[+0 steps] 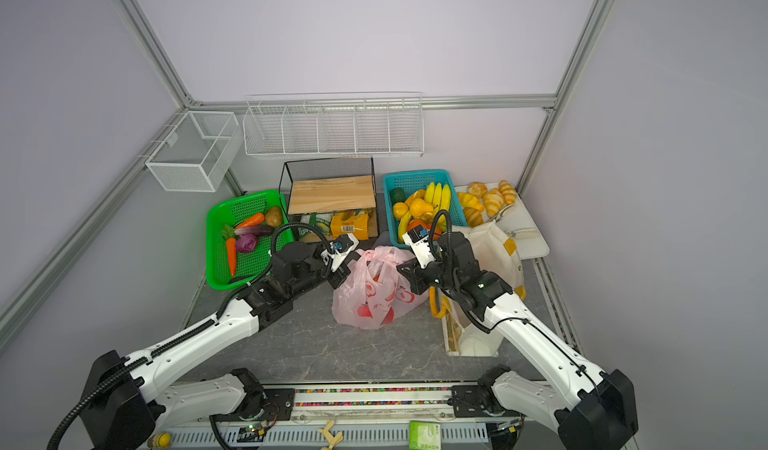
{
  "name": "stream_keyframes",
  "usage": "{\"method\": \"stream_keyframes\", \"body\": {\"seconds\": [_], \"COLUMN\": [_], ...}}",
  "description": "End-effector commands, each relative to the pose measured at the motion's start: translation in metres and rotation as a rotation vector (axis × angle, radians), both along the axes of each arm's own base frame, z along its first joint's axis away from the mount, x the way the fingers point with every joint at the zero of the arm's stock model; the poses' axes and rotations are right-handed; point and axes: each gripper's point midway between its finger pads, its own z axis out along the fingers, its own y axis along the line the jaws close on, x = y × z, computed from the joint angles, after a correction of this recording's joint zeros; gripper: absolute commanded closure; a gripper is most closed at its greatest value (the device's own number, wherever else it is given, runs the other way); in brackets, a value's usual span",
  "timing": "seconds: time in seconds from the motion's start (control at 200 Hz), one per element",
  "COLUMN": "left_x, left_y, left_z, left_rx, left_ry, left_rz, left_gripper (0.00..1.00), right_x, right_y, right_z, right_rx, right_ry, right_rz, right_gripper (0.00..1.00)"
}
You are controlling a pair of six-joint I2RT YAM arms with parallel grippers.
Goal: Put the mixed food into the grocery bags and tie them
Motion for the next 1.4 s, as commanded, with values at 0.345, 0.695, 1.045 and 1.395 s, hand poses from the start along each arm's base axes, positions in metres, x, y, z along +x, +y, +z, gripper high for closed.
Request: {"method": "stream_keyframes", "body": {"seconds": [0.345, 0.695, 1.045, 1.395], "left_x": [0.038, 0.067, 0.075, 0.078], "left_y": [0.057, 0.167, 0.203, 0.214], "left_z": [0.009, -0.016, -0.041, -0.065], "left_rx": [-0.037, -0.194, -0.398, -0.438], "left_ry": [-0.031, 0.005, 0.136, 0.201], "left_rz": [0.351, 0.792, 0.886, 0.889], "left_gripper": [1.00, 1.00, 1.00, 1.00], "right_x": [-0.013, -0.010, -0.011, -0.017], "right_y": [-0.027, -0.051, -0.050, -0.048], "right_z": [-0.032, -0.055, -0.085, -0.105], "right_rx": [-0.095, -0.254, -0.297, -0.321], "right_ry": [0.184, 0.174, 0.268, 0.238], "right_rz": [-0.026, -0.112, -0.145, -0.167], "right_gripper": [0.93, 0.93, 0.94, 0.94]}}
